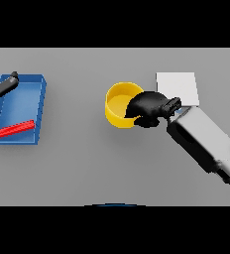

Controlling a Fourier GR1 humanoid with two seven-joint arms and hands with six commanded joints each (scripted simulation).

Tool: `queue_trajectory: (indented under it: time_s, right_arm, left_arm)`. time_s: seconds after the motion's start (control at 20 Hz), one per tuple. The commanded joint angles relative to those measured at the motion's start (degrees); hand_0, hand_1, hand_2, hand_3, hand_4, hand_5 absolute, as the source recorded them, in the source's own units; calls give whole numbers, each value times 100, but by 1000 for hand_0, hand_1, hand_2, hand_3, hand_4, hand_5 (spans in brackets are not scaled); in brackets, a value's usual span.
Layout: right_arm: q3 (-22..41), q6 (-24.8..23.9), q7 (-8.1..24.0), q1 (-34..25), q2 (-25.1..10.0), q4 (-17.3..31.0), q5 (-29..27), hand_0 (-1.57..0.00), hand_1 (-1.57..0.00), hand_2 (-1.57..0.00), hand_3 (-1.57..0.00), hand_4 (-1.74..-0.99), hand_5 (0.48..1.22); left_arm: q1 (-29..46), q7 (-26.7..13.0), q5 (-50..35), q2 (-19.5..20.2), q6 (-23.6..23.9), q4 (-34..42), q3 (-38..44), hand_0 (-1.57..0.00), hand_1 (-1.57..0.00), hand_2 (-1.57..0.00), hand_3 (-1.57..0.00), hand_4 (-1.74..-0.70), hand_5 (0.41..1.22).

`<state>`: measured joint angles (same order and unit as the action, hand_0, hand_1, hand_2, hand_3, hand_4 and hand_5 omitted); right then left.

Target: Pick up the red beaker and tilt it to pour out 1 green nut into yellow bowl. Pick up the yellow bowl and place it on the metallic measuring scale.

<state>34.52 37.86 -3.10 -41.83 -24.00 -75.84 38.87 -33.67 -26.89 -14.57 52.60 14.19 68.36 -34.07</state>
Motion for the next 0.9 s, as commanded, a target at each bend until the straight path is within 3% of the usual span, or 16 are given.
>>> queue_trajectory:
  time_s: [0.0,0.25,0.45,0.55,0.85]
  right_arm:
    - [-55,41,149,-84,-35,-50,-14,-1561,-1561,-1538,-1335,-1726,1219]
    - [-267,234,364,118,-387,-586,-257,-1568,-1568,-1560,-1248,-1720,1219]
    - [-390,74,170,-41,-779,-654,-180,-1570,-1570,-1567,-1318,-1720,1220]
    - [-502,-83,281,-157,-843,-420,-130,-1570,-1570,-1568,-1298,-1720,1221]
    - [-797,-560,73,-292,-1148,517,-190,-1571,-1571,-1570,-1211,-1720,1221]
  left_arm:
    - [-7,18,4,-7,-10,-24,-1,1,1,1,1,-799,720]
    - [-31,27,-8,13,-33,-30,26,1,1,1,1,-805,723]
    - [-2,65,-46,82,1,53,86,1,1,1,1,-809,735]
    - [38,27,-27,126,9,87,71,1,1,1,1,-808,742]
    - [35,-322,14,191,91,310,18,1,1,1,1,-818,750]
